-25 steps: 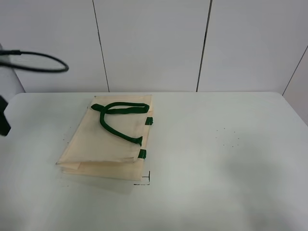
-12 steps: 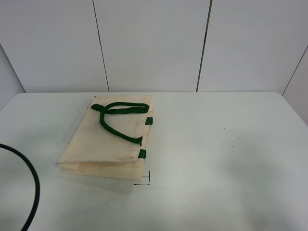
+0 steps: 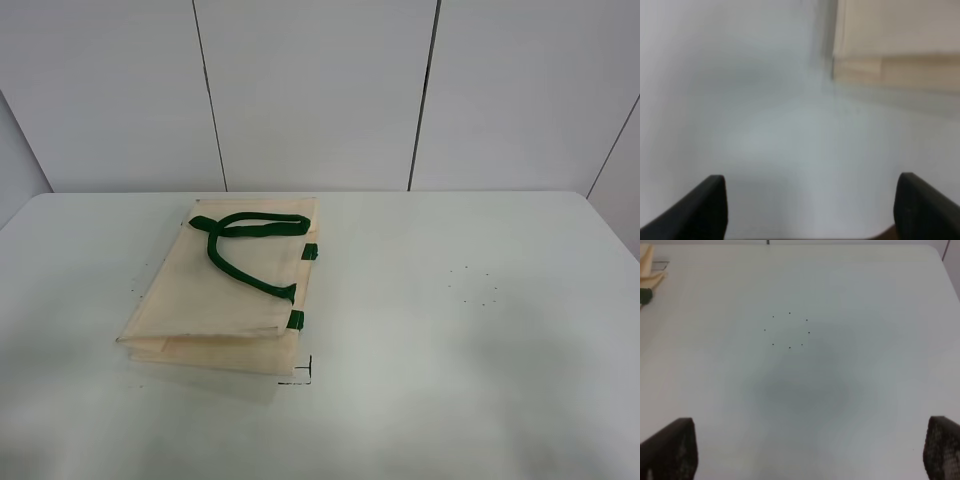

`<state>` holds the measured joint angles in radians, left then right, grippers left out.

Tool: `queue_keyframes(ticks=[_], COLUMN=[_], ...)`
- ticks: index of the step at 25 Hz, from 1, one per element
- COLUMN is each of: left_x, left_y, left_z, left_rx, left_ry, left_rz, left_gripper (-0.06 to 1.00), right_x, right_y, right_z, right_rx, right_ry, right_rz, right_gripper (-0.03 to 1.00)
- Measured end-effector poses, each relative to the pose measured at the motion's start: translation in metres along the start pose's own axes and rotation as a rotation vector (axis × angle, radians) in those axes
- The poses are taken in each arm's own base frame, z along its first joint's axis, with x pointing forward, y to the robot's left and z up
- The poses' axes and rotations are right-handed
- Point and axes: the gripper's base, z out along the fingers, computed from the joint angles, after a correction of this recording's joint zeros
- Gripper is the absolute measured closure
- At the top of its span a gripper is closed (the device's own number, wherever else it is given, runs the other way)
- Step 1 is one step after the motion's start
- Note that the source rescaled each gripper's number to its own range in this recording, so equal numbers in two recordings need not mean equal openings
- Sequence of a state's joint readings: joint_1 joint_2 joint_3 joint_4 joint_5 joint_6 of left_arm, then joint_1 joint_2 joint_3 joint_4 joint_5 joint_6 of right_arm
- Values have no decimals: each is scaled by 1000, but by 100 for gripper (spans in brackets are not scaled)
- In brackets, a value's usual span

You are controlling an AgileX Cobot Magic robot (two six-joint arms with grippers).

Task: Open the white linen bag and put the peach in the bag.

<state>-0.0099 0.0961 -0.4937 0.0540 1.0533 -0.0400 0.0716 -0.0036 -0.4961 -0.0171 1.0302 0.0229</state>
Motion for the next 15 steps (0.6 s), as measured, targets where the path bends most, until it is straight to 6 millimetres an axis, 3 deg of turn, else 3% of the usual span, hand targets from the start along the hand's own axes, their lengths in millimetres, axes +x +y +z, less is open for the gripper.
queue_keyframes(ticks=[4, 15], left_x=[9, 10], left_y=[0, -1], left_z=[-10, -11], left_rx=[8, 23], left_ry=[-94, -100], left_rz=[-3, 1], left_gripper=[-6, -6], right_x=[0, 0], right_y=[0, 0], right_z=[0, 0], right_rx=[0, 0], right_ry=[0, 0], right_rz=[0, 0], right_gripper=[-3, -3])
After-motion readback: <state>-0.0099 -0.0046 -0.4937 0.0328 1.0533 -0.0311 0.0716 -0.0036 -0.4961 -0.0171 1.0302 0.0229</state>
